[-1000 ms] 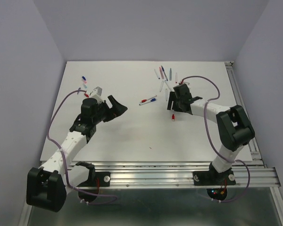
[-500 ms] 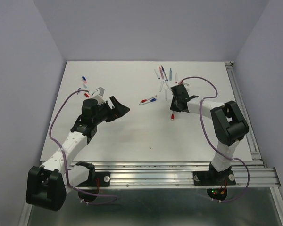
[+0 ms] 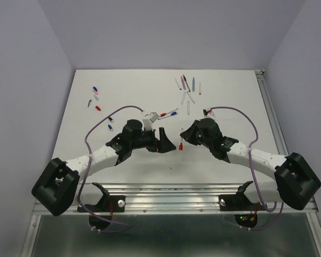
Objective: Open the pen caps
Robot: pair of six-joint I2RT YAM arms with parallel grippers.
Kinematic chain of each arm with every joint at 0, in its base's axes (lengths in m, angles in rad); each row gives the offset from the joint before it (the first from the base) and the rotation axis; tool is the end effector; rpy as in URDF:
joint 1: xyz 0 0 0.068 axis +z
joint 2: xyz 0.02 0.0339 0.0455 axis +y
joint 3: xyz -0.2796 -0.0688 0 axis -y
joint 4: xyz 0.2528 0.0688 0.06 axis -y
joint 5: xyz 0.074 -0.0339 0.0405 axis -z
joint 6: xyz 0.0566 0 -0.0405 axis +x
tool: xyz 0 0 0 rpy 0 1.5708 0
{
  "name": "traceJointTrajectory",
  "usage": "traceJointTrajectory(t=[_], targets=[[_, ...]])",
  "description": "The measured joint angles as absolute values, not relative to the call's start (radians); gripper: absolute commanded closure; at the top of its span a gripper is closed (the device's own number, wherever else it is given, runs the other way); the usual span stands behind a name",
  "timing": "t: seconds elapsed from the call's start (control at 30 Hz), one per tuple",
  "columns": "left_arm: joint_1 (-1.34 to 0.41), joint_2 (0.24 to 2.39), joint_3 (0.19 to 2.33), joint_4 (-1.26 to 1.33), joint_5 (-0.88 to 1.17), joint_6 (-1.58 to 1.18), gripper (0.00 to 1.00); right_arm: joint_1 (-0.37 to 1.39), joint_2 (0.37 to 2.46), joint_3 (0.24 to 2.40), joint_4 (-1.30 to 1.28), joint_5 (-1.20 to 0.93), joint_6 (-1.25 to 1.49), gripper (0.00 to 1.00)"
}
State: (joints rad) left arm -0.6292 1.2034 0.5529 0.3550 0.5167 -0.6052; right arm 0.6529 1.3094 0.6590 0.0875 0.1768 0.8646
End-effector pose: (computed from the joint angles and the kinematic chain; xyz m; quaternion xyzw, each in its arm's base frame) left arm 0.2058 -0.1844 0.2332 0.1614 0.7750 -0.5005 0.3506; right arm 0.2403 0.1713 0.2091 0.1345 0.8629 0.2748 0.4022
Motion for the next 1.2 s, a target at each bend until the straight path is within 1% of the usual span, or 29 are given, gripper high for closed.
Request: traceJointTrajectory(t=[0.2,0.27,0.3,0.4,0.43,0.47,0.53,0.63,0.7,0.73,0.77,0.8,0.83,0.9,0.97,1.07,1.1,1.13,1.2], targets=[[-0.706,1.34,0.597,0.405,0.519,-0.599,0.15,0.742,1.279,0.636,0.162,0.122,0.966,0.99],[-0.726,1.361,0.61,0.423,0.519,-0.599,0.22,0.749,1.263,0.627,0.187,0.117,0.994,0.99],[-0.733,1.367,0.616,0.428,0.518,-0.599,0.3,0.749,1.258,0.624,0.191,0.117,1.0,0.99],[-0.753,1.382,0.63,0.444,0.517,-0.6,0.49,0.75,1.234,0.608,0.218,0.112,1.031,0.99],[-0.757,1.392,0.638,0.448,0.516,-0.603,0.69,0.751,1.225,0.602,0.223,0.107,1.041,0.99],[-0.759,1.4,0.644,0.451,0.515,-0.598,0.81,0.752,1.223,0.599,0.227,0.104,1.045,0.99],[-0.764,1.414,0.653,0.443,0.49,-0.607,1.0,0.754,1.219,0.598,0.234,0.102,1.049,0.99],[-0.758,1.428,0.657,0.443,0.472,-0.62,1.0,0.754,1.21,0.595,0.235,0.105,1.052,0.99],[-0.764,1.427,0.657,0.443,0.463,-0.623,1.0,0.754,1.205,0.593,0.231,0.114,1.052,0.97],[-0.767,1.427,0.657,0.443,0.458,-0.624,1.0,0.754,1.203,0.593,0.229,0.121,1.052,0.88],[-0.77,1.425,0.657,0.443,0.454,-0.626,1.0,0.754,1.2,0.592,0.227,0.129,1.053,0.82],[-0.773,1.423,0.657,0.443,0.449,-0.627,1.0,0.754,1.192,0.588,0.225,0.141,1.056,0.72],[-0.777,1.42,0.657,0.443,0.447,-0.628,1.0,0.754,1.185,0.587,0.224,0.147,1.056,0.67],[-0.786,1.409,0.657,0.445,0.443,-0.629,1.0,0.754,1.175,0.586,0.22,0.153,1.058,0.61],[-0.793,1.397,0.657,0.446,0.442,-0.63,1.0,0.754,1.175,0.586,0.217,0.152,1.058,0.6],[-0.799,1.386,0.657,0.447,0.443,-0.634,1.0,0.755,1.179,0.586,0.22,0.139,1.048,0.6],[-0.8,1.386,0.657,0.447,0.443,-0.635,1.0,0.756,1.183,0.586,0.222,0.135,1.047,0.65],[-0.801,1.386,0.657,0.446,0.442,-0.637,1.0,0.757,1.187,0.586,0.225,0.131,1.044,0.77],[-0.803,1.386,0.657,0.443,0.443,-0.641,1.0,0.762,1.199,0.586,0.238,0.124,1.039,0.94]])
